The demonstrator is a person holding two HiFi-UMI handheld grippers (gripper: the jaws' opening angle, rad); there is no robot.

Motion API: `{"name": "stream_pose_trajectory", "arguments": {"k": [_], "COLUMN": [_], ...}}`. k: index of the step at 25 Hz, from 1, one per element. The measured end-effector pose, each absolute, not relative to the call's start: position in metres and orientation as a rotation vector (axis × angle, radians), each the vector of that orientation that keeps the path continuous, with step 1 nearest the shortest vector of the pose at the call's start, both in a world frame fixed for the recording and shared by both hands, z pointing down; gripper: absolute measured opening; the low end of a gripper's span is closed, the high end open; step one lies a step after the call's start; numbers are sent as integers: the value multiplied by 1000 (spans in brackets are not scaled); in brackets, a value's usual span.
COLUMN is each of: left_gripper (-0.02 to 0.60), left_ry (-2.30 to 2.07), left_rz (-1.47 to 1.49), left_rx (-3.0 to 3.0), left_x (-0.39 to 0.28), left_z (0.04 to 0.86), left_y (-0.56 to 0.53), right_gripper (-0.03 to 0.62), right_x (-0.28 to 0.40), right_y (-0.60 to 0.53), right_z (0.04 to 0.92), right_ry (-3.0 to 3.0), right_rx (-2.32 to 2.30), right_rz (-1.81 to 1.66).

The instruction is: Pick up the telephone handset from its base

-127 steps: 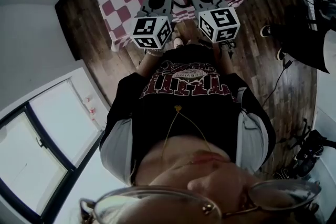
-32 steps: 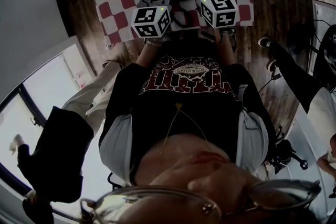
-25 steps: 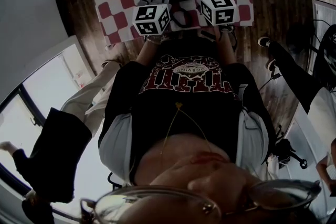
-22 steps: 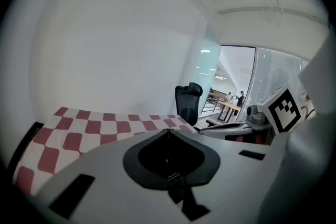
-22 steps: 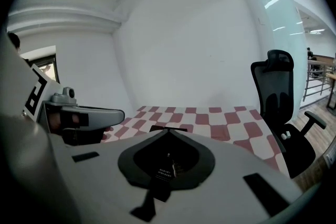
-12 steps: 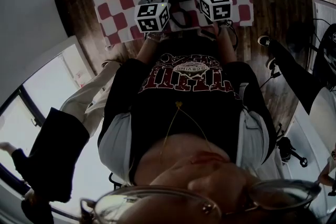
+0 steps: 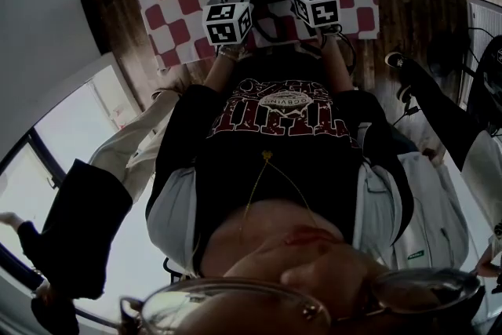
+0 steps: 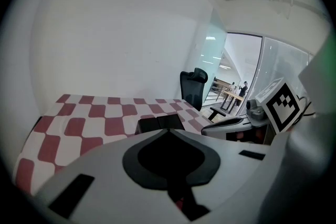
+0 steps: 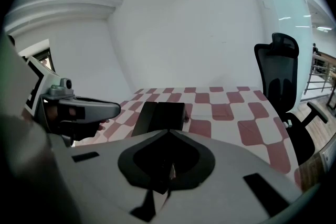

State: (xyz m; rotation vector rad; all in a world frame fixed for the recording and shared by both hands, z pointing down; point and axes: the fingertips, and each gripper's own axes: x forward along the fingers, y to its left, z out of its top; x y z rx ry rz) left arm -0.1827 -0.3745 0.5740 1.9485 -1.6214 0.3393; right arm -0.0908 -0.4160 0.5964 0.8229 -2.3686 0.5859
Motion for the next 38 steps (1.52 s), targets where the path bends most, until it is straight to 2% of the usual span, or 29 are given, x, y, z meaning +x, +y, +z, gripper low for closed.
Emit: {"name": "stream_pose_trajectory", "arguments": {"k": [16, 24, 33, 38], "left_gripper": [11, 70, 172, 189], "left_ry": [-1534, -1475, -1330, -1285], "left_rz": [374, 377, 378, 366], "left_rx": [1882, 1865, 1875, 1881], "left_x": [-193, -197, -189, -185], "left_z": [614, 629, 642, 643], "left_y": [-373, -375, -378, -381], "right_gripper": [17, 17, 17, 17], "right_x": [-91, -91, -91, -92], "right_y": [-419, -422, -426, -427], "right_z": [616, 621, 624, 627], "right_ry": [-2318, -2298, -2285, -2276], "right_rx": [817, 822, 833, 827], "right_rz": [622, 632, 645, 645]}}
